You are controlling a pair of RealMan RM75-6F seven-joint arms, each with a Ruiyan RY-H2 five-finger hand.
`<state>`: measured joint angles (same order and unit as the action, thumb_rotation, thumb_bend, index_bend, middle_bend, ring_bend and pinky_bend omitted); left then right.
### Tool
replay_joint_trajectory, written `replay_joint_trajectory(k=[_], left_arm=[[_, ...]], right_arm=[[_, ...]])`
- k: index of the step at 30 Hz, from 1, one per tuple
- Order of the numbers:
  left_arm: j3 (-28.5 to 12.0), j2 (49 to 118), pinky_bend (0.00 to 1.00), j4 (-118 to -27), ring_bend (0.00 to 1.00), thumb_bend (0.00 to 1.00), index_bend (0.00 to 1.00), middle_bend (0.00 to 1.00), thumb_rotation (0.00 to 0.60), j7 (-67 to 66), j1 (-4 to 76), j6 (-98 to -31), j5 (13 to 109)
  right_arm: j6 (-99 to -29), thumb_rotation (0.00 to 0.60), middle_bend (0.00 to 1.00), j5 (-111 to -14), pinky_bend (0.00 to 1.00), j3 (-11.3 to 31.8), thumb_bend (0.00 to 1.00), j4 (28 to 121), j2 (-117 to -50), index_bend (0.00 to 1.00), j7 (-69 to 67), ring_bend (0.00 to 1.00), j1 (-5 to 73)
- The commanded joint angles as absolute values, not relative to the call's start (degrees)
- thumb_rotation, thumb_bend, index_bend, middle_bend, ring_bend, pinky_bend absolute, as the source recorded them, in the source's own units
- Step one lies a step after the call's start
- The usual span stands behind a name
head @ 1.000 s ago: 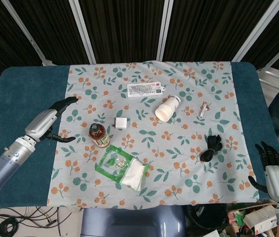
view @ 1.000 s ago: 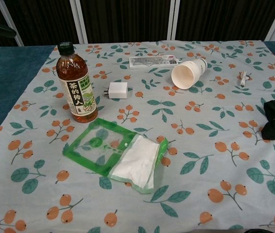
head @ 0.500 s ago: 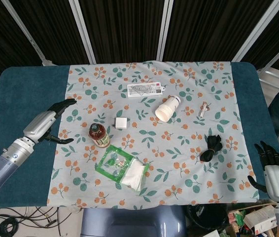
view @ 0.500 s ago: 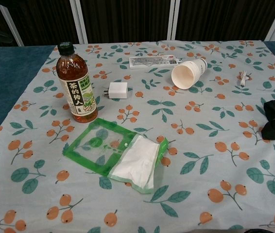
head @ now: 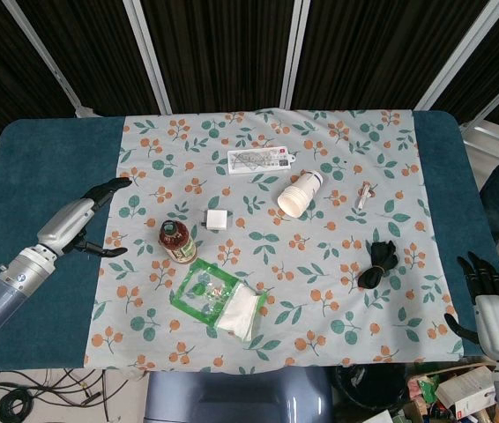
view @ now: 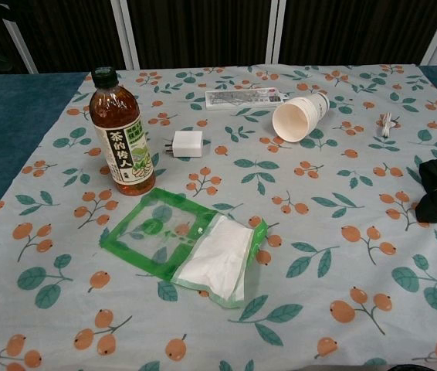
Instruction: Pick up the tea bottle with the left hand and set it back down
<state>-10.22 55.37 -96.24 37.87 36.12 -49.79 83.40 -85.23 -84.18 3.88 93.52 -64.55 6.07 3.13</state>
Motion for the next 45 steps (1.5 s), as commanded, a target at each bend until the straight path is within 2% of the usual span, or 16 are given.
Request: replay_joint_trajectory(k=[1,10,16,22,29,45], left_arm=[[-9.5,56.0,0.00,-95.0,0.00,0.15,0.00,0.00,0.600,42.3,35.4,-51.1,84.8],[-5.4,65.3,0.00,-83.3,0.00,0.15,0.00,0.00,0.600,55.6,32.9,-53.8,87.2],[-4.1,72.9,0.00,-73.8,0.00,0.15,0.00,0.00,0.600,63.7,32.2,-58.4,90.1],[-2.6,78.7,0.00,-66.6,0.00,0.15,0.00,0.00,0.600,70.1,32.4,-59.8,91.6],[-1.1,82.1,0.00,-61.9,0.00,0.15,0.00,0.00,0.600,74.5,34.2,-59.7,93.4],[-0.5,88.5,0.00,-55.7,0.00,0.15,0.00,0.00,0.600,79.0,39.6,-57.1,94.1]], right_arm=[[-85.2,0.600,0.01,-84.2,0.15,3.9,0.12,93.6,-64.5,0.00,6.1,0.06,3.1],[-85.1,0.600,0.01,-83.6,0.15,3.9,0.12,93.9,-64.5,0.00,6.6,0.06,3.0],[-85.0,0.600,0.01,-83.3,0.15,4.0,0.12,94.1,-64.5,0.00,6.9,0.06,3.0],[-85.1,0.600,0.01,-83.4,0.15,4.0,0.12,94.0,-64.4,0.00,6.8,0.06,2.9],[-85.0,0.600,0.01,-83.2,0.15,4.0,0.12,93.9,-64.4,0.00,6.6,0.06,2.9],[-84.7,0.600,0.02,-82.8,0.15,4.2,0.12,94.0,-64.3,0.00,6.5,0.06,3.0]])
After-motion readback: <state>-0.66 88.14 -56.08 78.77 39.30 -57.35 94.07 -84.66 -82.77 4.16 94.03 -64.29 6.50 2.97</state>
